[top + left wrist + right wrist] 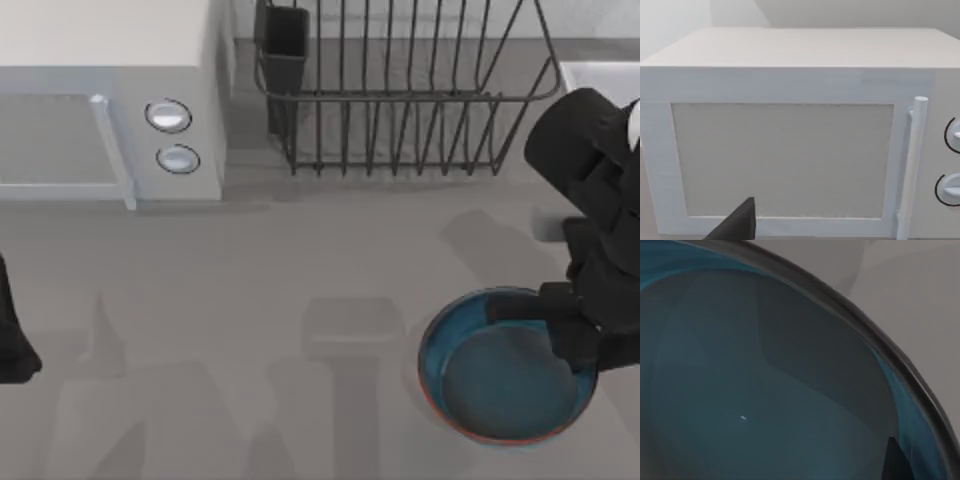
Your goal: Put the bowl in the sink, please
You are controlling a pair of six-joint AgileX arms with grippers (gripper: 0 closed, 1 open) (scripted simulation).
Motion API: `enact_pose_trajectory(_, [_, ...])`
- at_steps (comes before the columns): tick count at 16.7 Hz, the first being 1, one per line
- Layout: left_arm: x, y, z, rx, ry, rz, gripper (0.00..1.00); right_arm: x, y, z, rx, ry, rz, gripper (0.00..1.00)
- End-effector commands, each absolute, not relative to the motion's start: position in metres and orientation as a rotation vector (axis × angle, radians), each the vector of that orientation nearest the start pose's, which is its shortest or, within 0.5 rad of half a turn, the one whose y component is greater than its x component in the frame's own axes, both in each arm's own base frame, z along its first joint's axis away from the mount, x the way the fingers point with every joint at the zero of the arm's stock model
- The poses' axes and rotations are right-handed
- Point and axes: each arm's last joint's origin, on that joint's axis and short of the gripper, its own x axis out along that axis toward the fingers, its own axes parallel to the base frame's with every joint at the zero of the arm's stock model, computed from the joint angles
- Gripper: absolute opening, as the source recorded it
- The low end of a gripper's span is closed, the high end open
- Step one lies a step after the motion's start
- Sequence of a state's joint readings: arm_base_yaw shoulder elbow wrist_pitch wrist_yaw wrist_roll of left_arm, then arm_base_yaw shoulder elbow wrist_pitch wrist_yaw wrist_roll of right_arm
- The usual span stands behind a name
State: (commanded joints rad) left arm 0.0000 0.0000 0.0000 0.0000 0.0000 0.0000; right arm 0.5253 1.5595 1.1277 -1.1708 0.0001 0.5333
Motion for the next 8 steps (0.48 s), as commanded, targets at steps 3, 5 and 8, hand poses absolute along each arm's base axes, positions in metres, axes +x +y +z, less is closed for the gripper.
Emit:
enact_pose_trajectory(3, [0.106, -0.001, 0.16, 0.0, 0.0, 0.0, 1.0, 0.225, 0.132, 0.257, -0.001, 1.59, -0.017, 0.0])
enact_pose_trajectory(5, [0.106, -0.001, 0.16, 0.0, 0.0, 0.0, 1.0, 0.222, 0.129, 0.275, 0.005, 1.575, -0.01, 0.0])
enact_pose_trajectory(8, [0.106, -0.001, 0.16, 0.0, 0.0, 0.0, 1.0, 0.221, 0.129, 0.28, 0.008, 1.57, -0.008, 0.0])
